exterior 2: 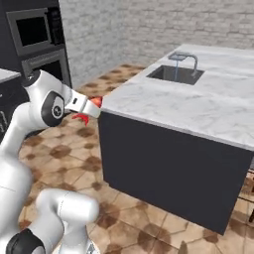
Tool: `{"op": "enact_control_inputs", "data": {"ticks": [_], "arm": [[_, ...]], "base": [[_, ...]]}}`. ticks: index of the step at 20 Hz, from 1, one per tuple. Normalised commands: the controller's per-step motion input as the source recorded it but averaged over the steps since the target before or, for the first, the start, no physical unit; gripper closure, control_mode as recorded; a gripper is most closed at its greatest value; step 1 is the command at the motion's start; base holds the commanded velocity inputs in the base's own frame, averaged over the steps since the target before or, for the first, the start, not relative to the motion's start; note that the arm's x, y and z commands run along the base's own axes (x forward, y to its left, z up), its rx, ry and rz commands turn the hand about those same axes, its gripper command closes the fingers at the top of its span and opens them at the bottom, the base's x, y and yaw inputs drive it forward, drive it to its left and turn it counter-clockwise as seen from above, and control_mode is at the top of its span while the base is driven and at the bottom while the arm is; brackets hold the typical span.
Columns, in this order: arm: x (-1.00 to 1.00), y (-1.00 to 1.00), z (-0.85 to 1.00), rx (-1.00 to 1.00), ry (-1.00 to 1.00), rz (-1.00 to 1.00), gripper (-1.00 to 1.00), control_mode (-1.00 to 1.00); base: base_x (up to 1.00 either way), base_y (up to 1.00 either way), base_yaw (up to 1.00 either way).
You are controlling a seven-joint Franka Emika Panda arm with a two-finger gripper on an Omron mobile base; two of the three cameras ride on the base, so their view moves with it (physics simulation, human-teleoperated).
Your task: Take the fish out of the fridge, briefly rinse it in the sink, and place it on the tray next to the sink.
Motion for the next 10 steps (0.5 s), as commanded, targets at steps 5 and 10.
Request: {"op": "enact_control_inputs", "data": {"ticks": [5, 10], "arm": [[0.0, 0.0, 0.0, 0.0, 0.0, 0.0, 1.0, 1.0], [0.0, 0.0, 0.0, 0.0, 0.0, 0.0, 1.0, 1.0]], "base": [[0.14, 1.0, -0.24], [0.23, 1.0, -0.12]]}}
